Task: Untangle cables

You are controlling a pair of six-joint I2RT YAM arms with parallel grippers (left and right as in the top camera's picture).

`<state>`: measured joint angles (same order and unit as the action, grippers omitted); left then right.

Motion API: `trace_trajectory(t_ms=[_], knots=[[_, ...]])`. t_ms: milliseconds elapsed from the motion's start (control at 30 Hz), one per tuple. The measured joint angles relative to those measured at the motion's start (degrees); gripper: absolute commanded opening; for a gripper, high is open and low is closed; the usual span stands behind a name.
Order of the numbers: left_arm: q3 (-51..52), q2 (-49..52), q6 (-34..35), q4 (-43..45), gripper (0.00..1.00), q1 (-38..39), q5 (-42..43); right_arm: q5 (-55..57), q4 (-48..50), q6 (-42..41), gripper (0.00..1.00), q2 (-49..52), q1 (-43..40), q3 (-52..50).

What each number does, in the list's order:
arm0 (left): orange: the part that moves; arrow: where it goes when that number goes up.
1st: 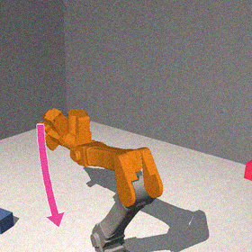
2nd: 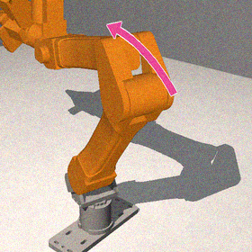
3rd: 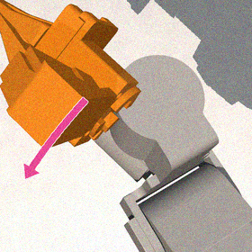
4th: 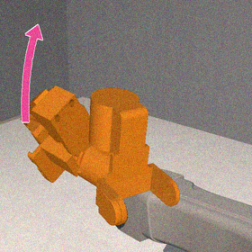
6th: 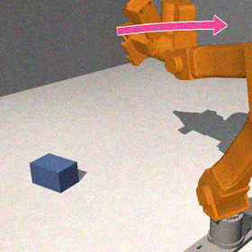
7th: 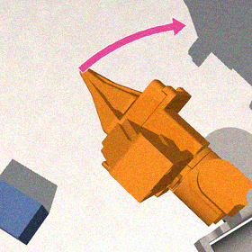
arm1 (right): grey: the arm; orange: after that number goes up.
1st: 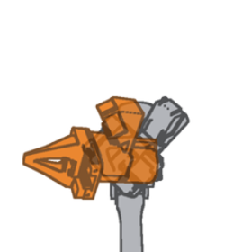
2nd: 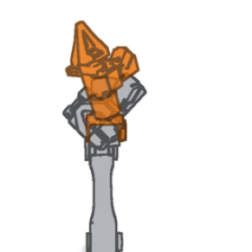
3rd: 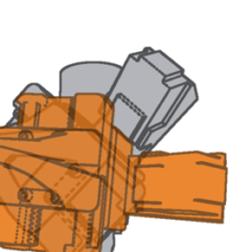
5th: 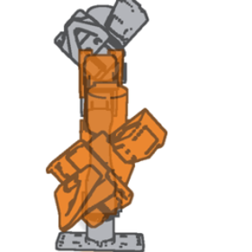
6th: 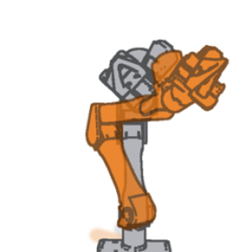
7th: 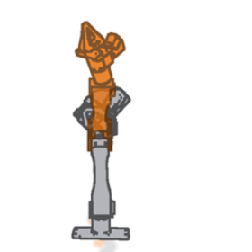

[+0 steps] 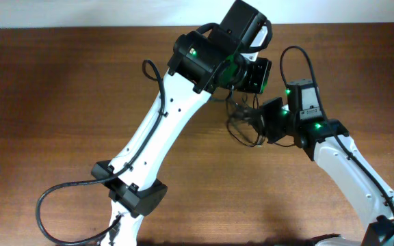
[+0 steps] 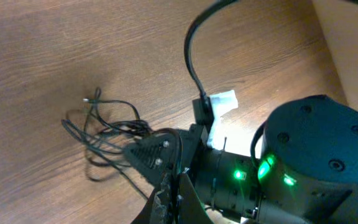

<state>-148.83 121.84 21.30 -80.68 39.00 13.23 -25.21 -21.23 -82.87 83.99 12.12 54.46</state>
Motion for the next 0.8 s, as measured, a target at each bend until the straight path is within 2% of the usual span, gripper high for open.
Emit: trace_trajectory(t_ms=[200, 333, 533, 667, 800], knots=[[0.00, 0.00, -0.76, -0.96, 0.00, 0.09, -10.73, 3.37, -7.06, 6.75, 0.04, 0.00, -0.90, 0.02], [0.00, 0.00, -0.79, -2.21, 0.00, -0.39, -18.69, 4.02, -10.82, 16.00, 0.04, -0.02, -5.73, 0.00], [-1.99, -1.20, -0.94, -0.66, 0.00, -3.30, -17.75, 5.29, -16.61, 24.90, 0.04, -0.02, -11.54, 0.02], [-2.10, -7.32, -0.96, 1.31, 0.00, -3.80, -16.48, 5.16, -16.50, 28.96, 0.04, -0.02, -12.09, 0.04], [-2.16, -12.57, -0.94, 0.72, 0.00, -3.76, -19.26, 4.72, -16.11, 30.82, 0.04, -0.04, -12.02, 0.50]])
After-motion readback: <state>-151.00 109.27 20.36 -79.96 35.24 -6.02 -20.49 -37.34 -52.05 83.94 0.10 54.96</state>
